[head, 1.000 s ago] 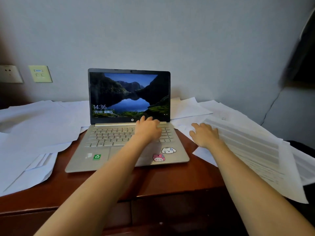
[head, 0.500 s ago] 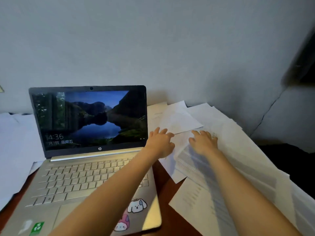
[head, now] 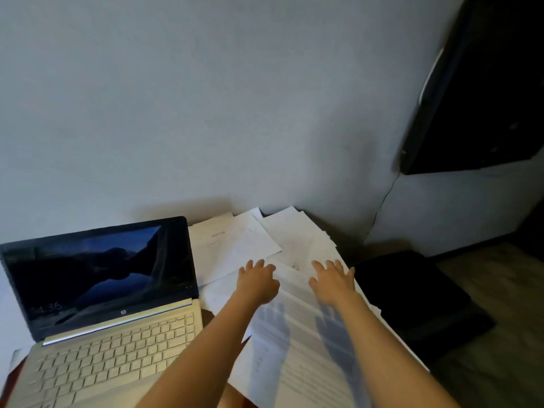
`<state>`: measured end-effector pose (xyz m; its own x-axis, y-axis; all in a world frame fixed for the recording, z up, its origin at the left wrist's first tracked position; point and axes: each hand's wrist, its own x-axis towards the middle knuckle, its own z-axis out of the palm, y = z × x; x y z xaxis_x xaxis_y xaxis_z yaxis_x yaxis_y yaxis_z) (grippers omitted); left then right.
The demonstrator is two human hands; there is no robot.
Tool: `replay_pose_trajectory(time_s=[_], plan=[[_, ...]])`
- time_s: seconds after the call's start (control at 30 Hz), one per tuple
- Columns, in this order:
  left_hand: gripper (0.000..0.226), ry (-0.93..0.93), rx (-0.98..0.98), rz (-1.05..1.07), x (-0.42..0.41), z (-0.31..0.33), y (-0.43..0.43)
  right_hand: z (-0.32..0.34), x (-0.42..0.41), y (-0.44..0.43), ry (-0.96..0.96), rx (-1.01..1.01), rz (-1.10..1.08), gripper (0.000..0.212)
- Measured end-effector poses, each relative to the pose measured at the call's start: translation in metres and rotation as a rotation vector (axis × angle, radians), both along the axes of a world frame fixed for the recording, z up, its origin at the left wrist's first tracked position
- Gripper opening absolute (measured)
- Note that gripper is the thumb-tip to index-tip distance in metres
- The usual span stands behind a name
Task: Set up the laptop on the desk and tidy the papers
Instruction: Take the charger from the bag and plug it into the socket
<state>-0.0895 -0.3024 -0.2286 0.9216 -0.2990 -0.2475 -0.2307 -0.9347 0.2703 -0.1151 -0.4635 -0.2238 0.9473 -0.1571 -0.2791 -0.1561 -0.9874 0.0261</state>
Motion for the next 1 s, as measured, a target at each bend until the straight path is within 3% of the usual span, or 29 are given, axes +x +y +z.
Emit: replay_pose_trajectory(time_s=[0.67,1.0], plan=[[0.052,0.144,0.025,-0.325,-0.067,-0.004,-0.231,-0.014,-0.132,-0.215,0.145,0.061,-0.34,0.053],[0.054,0.166,0.03,-0.275,-0.012,-0.023,-0.307,-0.022,-0.087,-0.308,0.214,0.031,-0.338,0.053]])
